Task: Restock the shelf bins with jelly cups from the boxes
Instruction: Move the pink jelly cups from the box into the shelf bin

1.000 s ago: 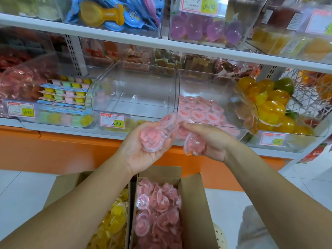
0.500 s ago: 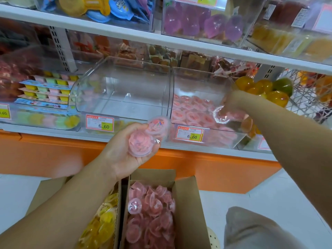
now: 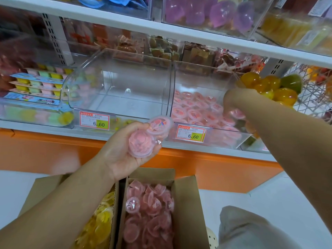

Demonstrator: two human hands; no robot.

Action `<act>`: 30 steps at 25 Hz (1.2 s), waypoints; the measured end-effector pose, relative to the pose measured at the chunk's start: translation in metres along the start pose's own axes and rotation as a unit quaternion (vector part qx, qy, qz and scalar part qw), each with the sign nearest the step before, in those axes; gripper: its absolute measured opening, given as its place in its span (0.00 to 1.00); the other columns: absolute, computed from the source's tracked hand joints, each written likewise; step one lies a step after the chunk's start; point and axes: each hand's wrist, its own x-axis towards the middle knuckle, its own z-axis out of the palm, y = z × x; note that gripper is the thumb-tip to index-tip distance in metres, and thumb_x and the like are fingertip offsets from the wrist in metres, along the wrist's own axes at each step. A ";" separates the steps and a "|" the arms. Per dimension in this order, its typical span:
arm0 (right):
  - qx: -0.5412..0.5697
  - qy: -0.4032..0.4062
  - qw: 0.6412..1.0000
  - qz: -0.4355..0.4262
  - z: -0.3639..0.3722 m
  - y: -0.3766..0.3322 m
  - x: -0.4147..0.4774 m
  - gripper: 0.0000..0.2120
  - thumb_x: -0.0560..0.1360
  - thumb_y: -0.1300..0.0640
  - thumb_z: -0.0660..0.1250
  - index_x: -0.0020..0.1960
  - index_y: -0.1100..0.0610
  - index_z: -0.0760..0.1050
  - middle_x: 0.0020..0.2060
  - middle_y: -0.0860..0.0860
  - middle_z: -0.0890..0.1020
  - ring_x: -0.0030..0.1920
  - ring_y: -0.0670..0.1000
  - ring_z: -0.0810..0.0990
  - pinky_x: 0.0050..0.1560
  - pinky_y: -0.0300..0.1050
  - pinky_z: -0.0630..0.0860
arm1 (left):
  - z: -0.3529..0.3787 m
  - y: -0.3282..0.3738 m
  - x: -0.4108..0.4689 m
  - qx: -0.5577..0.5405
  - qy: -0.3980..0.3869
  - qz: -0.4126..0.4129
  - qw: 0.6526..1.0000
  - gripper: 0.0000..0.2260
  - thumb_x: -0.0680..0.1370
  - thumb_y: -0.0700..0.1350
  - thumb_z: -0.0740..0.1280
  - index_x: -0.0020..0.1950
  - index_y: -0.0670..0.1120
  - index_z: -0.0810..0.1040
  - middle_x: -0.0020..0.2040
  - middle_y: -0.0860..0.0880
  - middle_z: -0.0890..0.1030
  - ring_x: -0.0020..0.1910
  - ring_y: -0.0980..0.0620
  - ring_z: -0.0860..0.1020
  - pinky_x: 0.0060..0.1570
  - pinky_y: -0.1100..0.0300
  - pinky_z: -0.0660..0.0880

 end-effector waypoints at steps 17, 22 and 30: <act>0.631 0.047 0.774 -0.033 -0.008 -0.064 -0.012 0.16 0.76 0.54 0.69 0.55 0.66 0.77 0.46 0.60 0.81 0.41 0.57 0.82 0.33 0.41 0.80 | 0.008 0.013 -0.008 -0.010 0.003 0.026 1.000 0.22 0.71 0.42 0.69 0.63 0.36 0.78 0.53 0.37 0.82 0.45 0.46 0.82 0.33 0.60 0.81; 0.524 0.054 0.840 -0.129 0.015 -0.089 -0.011 0.15 0.79 0.52 0.64 0.60 0.60 0.79 0.58 0.57 0.81 0.48 0.51 0.77 0.49 0.43 0.71 | 0.006 0.014 -0.010 -0.003 0.016 0.026 1.000 0.23 0.69 0.42 0.70 0.64 0.37 0.78 0.52 0.37 0.83 0.42 0.47 0.82 0.31 0.59 0.81; 0.477 0.127 0.862 -0.116 0.032 -0.090 0.012 0.07 0.75 0.60 0.70 0.51 0.55 0.84 0.63 0.50 0.79 0.56 0.49 0.78 0.54 0.38 0.71 | 0.009 0.011 -0.009 0.011 0.029 0.029 0.999 0.22 0.69 0.42 0.70 0.63 0.37 0.79 0.51 0.38 0.83 0.40 0.47 0.82 0.30 0.59 0.80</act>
